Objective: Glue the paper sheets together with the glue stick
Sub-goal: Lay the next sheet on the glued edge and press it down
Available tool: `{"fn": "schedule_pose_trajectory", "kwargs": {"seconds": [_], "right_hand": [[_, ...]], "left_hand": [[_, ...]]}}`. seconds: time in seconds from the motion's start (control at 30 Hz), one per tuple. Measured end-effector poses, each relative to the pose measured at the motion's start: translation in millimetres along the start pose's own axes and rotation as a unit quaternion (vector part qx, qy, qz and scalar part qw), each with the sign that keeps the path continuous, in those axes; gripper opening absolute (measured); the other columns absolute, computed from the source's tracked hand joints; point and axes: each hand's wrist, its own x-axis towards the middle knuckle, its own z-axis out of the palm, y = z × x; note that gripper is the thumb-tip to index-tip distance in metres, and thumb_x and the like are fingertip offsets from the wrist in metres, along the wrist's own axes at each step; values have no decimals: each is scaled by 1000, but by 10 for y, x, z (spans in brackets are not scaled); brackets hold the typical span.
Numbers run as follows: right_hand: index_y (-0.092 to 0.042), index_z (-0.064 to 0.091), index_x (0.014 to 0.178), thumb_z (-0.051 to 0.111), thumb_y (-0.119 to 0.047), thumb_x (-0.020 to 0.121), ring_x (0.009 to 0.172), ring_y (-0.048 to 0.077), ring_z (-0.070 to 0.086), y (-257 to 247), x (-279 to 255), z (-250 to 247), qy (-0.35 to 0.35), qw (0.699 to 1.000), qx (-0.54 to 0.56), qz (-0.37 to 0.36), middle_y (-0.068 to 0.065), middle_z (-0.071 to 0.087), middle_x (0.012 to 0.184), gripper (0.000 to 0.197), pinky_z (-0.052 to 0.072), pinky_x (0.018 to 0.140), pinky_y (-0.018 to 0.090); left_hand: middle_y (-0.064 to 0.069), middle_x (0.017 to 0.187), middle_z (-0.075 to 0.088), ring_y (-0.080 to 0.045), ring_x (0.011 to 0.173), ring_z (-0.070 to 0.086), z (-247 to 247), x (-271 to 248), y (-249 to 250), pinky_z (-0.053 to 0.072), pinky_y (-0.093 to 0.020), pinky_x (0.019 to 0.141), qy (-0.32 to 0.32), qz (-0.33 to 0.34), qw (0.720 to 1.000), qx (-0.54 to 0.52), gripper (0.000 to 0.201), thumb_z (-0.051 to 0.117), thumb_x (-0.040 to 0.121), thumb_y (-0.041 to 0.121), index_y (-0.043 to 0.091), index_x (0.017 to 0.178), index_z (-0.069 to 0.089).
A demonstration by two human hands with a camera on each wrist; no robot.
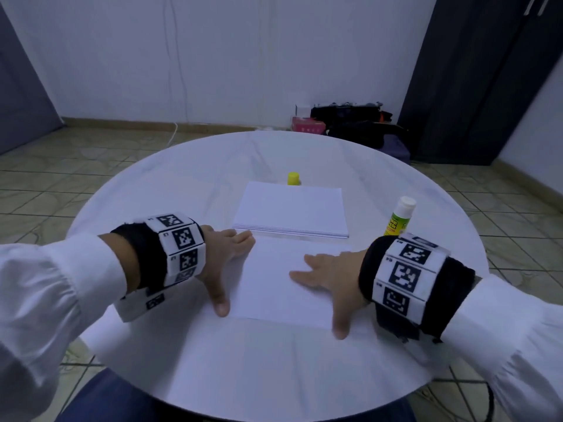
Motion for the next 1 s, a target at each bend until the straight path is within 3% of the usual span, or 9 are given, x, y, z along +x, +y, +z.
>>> {"fn": "schedule_pose_trajectory", "kwargs": {"seconds": [0.17,0.27,0.43,0.6,0.77,0.8,0.87,0.93,1.0], "right_hand": [[-36,0,151,50,-41,94,145,30,9,-675,226,-93,49,990,-93,-93,7,-10,159,75,18,113,42],[-31,7,152,46,-44,96,141,33,21,-808,410,-213,82,984,-118,-101,11,3,158,69,26,108,43],[-28,-8,151,61,-59,80,147,22,-4,-430,535,-199,69,996,-44,-45,4,-14,159,104,4,116,43],[-23,-18,149,77,-48,71,146,15,-12,131,252,-78,23,999,16,27,-1,-23,156,125,0,116,37],[-22,-22,147,80,-42,69,144,10,-15,393,108,87,-5,997,44,55,-8,-26,155,130,3,118,35],[-22,-22,147,81,-42,69,144,10,-15,411,109,99,-4,997,49,56,-8,-26,155,131,4,119,35],[-21,-21,148,82,-42,67,145,10,-14,427,125,107,3,997,50,56,-8,-25,155,132,4,119,35],[-20,-21,148,82,-46,65,145,11,-12,425,151,103,12,997,37,59,-7,-23,156,135,6,119,36],[-17,-20,148,82,-49,63,146,13,-10,423,175,101,28,997,17,65,-4,-22,157,137,6,118,37]], "left_hand": [[4,160,-16,-17,148,-5,66,-32,-1,9,-47,118,15,-8,1000,20,141,69,54,79,22,150,-18],[0,160,-14,-19,148,-3,113,-38,6,10,-48,118,23,-28,999,16,146,66,52,83,15,150,-18],[2,160,-13,-15,148,-6,117,-113,-23,11,-45,118,34,-21,999,-9,144,69,55,79,12,150,-17],[4,160,-16,-13,148,-8,139,-139,-58,10,-44,118,37,-8,999,-14,145,66,53,82,14,150,-18],[4,159,-17,-12,147,-7,133,-137,-101,13,-42,118,25,12,999,-22,181,27,-2,101,14,150,-19],[5,159,-17,-12,147,-7,132,-137,-108,12,-41,118,22,11,1000,-18,182,21,-6,101,14,150,-19],[4,159,-18,-12,147,-7,139,-152,-113,11,-40,118,19,3,1000,-18,173,38,12,102,13,149,-19],[3,159,-17,-13,148,-7,145,-176,-97,10,-39,119,24,-8,1000,-15,153,66,44,86,12,150,-19],[3,160,-16,-12,148,-6,138,-185,-85,9,-38,119,23,-17,1000,-6,146,72,54,76,12,150,-18]]}}
